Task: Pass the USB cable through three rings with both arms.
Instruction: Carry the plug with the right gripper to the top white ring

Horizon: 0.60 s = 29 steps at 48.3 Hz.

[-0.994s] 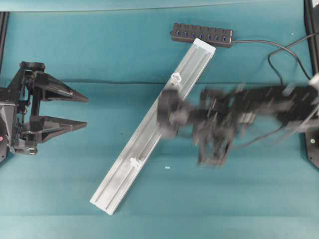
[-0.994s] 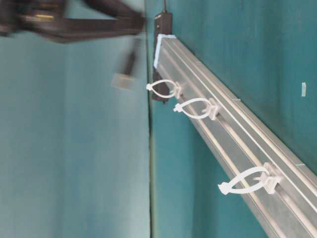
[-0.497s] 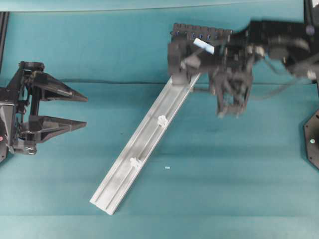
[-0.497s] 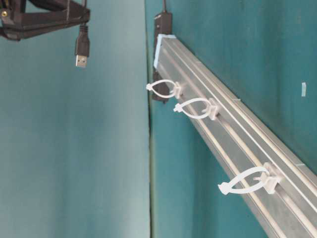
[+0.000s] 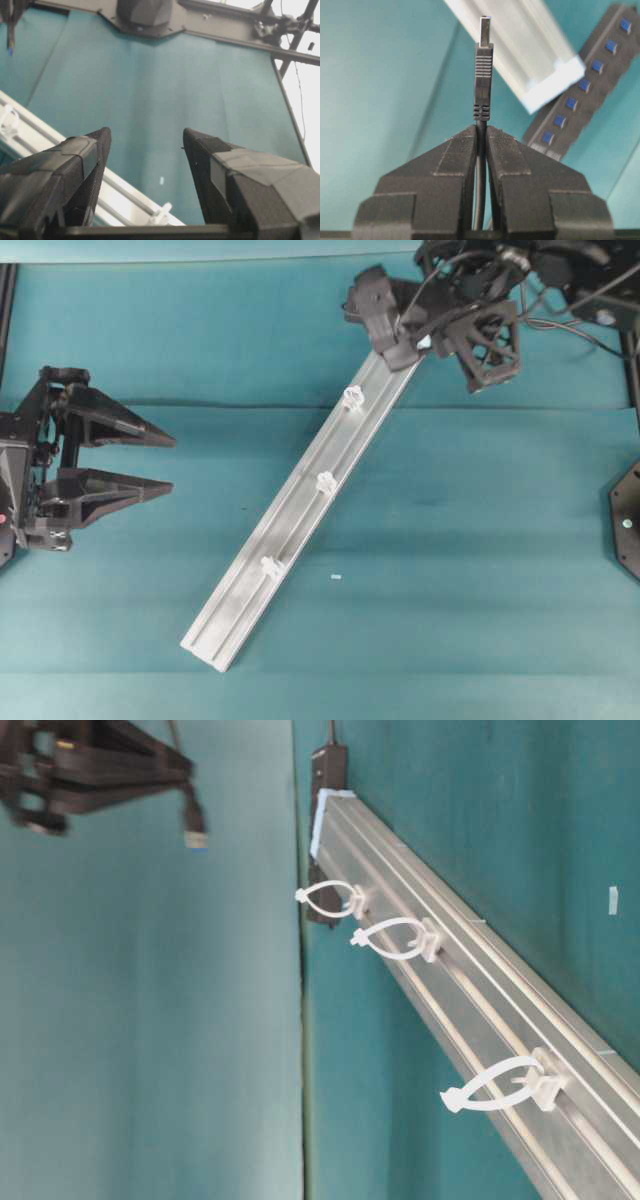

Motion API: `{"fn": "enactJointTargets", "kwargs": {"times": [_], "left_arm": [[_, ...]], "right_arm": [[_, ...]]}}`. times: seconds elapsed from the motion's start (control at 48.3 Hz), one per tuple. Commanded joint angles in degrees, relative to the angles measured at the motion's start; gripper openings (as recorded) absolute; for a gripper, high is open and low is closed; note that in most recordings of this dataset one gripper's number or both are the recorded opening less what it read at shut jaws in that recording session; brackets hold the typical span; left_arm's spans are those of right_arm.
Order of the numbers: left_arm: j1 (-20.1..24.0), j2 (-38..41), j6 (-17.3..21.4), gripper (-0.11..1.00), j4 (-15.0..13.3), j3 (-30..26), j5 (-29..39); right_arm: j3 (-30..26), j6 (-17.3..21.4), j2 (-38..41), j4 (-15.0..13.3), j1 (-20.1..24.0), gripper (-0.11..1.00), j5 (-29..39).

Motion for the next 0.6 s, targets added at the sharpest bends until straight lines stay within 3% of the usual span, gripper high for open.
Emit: {"fn": "enactJointTargets", "kwargs": {"times": [0.0,0.103,0.352,0.58], "left_arm": [[-0.09,-0.44,-0.09,0.69,0.09,-1.23,-0.35],[-0.88,-0.7,-0.09,0.69,0.09,-1.49,-0.35],[-2.2,-1.93,-0.18,0.69,0.09,-1.58,-0.35],[-1.67,-1.58,-0.09,0.69,0.09,-1.58,-0.35]], "right_arm": [[1.41,-1.58,1.14,-0.18,-1.05,0.08,-4.31],[3.16,-3.87,2.64,-0.18,-2.37,0.08,-8.53],[6.33,-13.8,5.1,0.0,-4.92,0.08,-15.03],[7.47,-16.35,7.29,0.26,-5.1,0.08,-20.13]]}}
